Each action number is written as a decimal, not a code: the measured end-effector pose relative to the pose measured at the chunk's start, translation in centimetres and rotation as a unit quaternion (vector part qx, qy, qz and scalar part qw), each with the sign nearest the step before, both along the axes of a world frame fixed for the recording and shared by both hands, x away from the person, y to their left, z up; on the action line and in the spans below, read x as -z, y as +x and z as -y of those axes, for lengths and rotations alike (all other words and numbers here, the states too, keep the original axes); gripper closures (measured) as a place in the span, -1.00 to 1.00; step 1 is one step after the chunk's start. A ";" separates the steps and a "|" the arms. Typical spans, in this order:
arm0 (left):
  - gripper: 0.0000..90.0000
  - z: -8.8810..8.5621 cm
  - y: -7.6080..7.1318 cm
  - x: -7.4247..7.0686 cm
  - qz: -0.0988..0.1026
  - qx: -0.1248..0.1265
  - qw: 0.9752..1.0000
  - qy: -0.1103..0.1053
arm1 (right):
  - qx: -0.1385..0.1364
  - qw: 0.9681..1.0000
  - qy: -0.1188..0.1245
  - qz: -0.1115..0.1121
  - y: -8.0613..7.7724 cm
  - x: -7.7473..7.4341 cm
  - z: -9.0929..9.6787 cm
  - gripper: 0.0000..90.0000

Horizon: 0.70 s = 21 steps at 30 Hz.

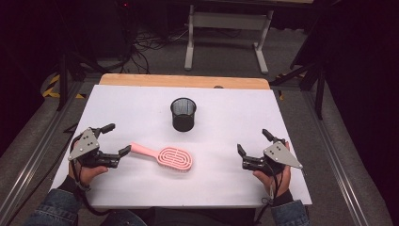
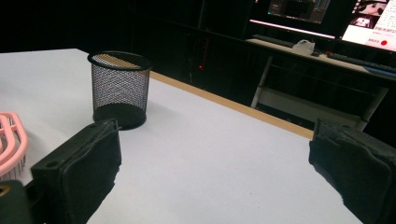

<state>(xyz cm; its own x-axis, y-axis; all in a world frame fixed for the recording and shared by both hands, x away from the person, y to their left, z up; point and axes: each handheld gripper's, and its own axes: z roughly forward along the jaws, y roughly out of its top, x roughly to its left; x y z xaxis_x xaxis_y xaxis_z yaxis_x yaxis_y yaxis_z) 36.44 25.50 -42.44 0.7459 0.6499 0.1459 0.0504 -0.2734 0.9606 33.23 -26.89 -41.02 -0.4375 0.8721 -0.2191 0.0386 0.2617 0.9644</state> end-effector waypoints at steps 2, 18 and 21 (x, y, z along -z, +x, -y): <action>-0.80 0.0 -0.1 0.0 0.000 0.001 1.000 0.002 | -0.002 1.000 0.001 -0.002 0.0 0.1 -0.1 -0.93; -0.43 1.3 0.6 0.0 -0.031 -0.028 0.998 0.041 | -0.005 1.000 -0.014 -0.020 0.5 0.4 -0.6 -0.92; -0.23 2.0 1.5 0.0 -0.042 -0.036 0.997 0.061 | -0.007 0.999 -0.017 -0.026 0.7 0.6 -0.7 -0.91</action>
